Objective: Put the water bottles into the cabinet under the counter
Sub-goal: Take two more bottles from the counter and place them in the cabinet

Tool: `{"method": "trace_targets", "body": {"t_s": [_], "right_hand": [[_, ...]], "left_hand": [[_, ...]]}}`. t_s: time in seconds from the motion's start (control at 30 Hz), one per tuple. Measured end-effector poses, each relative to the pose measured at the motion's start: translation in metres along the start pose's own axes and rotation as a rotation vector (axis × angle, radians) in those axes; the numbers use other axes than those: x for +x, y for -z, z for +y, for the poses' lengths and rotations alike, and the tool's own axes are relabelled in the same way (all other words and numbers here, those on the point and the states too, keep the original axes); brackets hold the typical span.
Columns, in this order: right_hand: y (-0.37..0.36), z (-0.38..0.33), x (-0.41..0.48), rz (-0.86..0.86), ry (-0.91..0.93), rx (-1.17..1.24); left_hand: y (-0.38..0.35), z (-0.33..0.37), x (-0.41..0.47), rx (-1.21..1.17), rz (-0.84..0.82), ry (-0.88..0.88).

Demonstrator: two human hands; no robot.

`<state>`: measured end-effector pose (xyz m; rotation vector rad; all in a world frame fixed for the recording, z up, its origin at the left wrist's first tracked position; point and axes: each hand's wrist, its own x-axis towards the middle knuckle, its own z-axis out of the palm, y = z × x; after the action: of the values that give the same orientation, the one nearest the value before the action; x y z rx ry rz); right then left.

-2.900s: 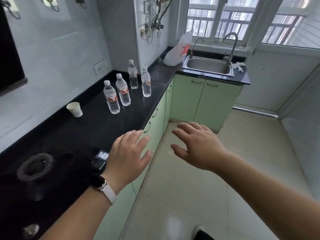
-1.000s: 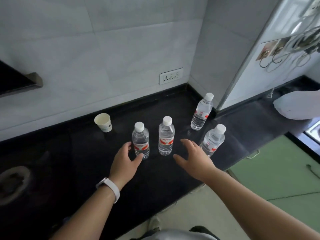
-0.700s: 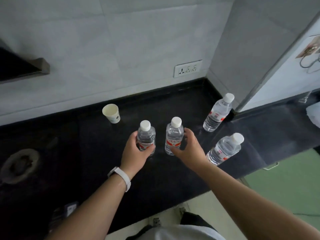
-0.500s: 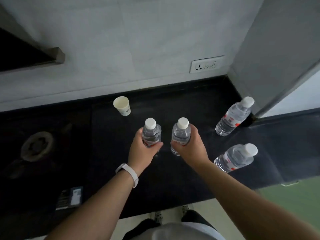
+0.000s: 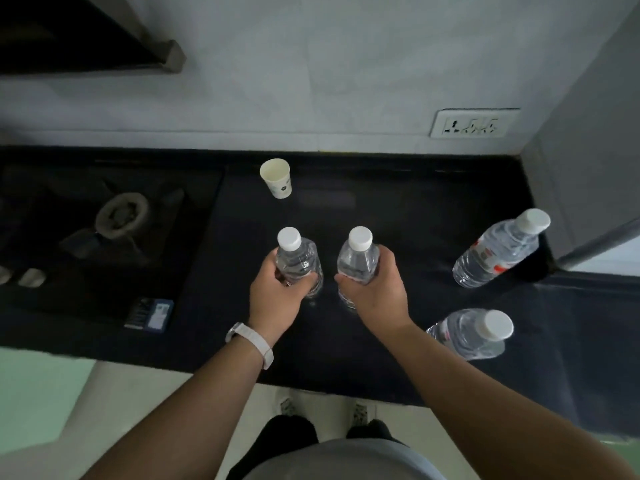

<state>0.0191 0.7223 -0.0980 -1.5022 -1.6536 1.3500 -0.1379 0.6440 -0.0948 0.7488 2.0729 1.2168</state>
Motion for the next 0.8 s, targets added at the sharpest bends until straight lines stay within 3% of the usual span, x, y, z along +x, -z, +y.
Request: {"method": "trace_targets", "body": {"t_s": [0.43, 0.8], "right_hand": [[-0.052, -0.038, -0.05, -0.341, 0.195, -0.05], [-0.163, -0.068, -0.196, -0.626, 0.336, -0.108]], "left_hand": [[0.091, -0.045, -0.091, -0.136, 0.332, 0.102], [0.226, -0.124, -0.223, -0.205, 0.62, 0.161]]}}
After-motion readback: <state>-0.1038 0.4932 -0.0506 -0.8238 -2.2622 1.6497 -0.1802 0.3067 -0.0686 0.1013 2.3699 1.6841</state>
